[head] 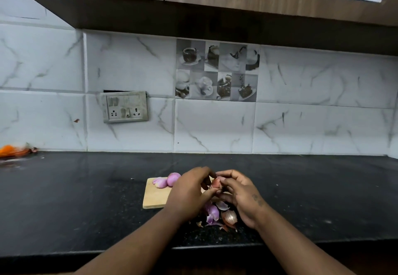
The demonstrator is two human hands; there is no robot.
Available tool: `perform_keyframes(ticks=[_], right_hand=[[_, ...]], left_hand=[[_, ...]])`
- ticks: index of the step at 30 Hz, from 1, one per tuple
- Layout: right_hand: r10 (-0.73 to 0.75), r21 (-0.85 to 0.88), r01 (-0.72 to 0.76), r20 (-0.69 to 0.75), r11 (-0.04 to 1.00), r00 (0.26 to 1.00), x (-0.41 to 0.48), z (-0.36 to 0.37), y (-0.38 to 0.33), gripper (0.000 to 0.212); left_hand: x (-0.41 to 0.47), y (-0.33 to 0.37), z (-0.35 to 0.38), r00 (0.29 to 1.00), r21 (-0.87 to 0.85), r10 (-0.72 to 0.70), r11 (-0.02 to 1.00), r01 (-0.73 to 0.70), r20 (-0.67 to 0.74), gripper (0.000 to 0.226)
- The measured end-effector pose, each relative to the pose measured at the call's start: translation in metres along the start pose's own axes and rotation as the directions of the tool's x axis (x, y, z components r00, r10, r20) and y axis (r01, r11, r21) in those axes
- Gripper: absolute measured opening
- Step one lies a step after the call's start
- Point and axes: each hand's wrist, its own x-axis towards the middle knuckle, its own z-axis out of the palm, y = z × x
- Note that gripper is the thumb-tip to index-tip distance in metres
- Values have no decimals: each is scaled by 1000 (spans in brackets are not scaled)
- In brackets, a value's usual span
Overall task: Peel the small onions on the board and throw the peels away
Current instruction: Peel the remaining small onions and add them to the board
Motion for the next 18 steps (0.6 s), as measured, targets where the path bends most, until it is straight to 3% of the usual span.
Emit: perform_keyframes(ticks=[6,9,18], right_hand=[[-42,27,40,79,999,996,-1,-6,1,27],[-73,1,73,118,997,990,-1,-6,4,38],[-127,-92,137,108,986,986,-5,-6,0,39]], left_hand=[[-5,-7,0,985,-234,-155,963,135,-69,4],[-5,-7,-2,970,-362,-235,911,199,-58,18],[-5,-13,0,967,-493,-252,845,207,-26,21]])
